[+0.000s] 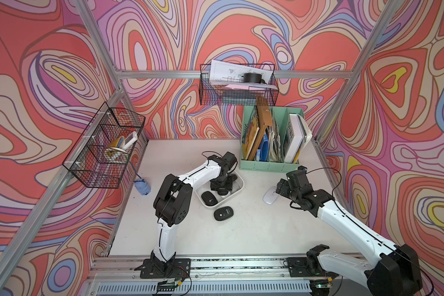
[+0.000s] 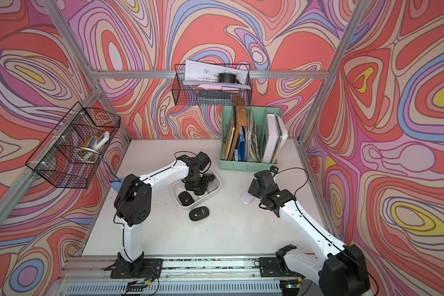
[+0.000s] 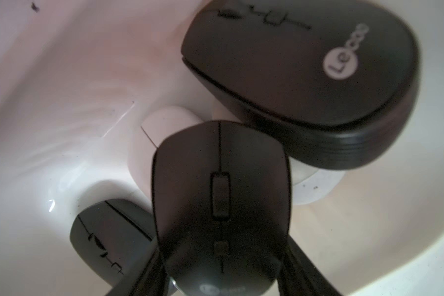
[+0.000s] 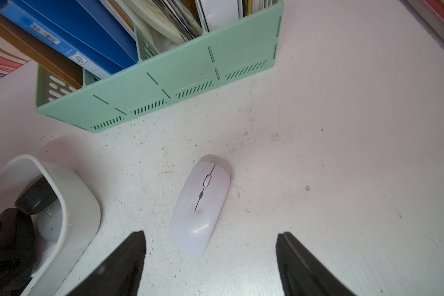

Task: Put the mouse in the storage box
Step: Place the mouse in the storage box, then pick up the mouse from the center of the board.

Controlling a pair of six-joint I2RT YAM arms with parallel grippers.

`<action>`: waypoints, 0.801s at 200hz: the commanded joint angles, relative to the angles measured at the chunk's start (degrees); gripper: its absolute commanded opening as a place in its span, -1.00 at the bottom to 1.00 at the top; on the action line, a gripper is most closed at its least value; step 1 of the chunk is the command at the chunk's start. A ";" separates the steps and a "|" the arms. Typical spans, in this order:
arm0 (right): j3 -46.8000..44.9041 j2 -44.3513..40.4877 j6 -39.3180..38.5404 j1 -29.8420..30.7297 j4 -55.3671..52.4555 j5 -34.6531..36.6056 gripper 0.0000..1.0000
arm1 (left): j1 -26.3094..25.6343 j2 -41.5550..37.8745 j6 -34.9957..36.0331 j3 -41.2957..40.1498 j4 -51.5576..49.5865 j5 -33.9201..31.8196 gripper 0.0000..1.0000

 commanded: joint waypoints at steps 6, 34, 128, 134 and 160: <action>0.38 0.48 -0.08 -0.22 0.71 -0.27 0.63 | 0.45 0.05 -0.38 0.65 0.96 1.78 0.43; 0.54 0.74 -0.07 -0.20 0.73 -0.17 0.63 | 0.42 -1.27 -0.15 -0.06 1.52 2.21 0.56; 4.34 11.62 -0.95 -0.21 -0.70 -2.19 0.64 | 0.62 -25.60 -0.21 -16.72 11.96 -1.91 0.98; 5.00 12.88 -0.79 -0.20 -0.76 -2.39 0.64 | 0.69 -28.31 -0.24 -19.29 13.89 -2.24 0.98; 7.24 17.80 0.03 -0.25 -0.62 -3.40 0.61 | 0.86 -39.58 -0.67 -30.10 19.86 -6.19 0.98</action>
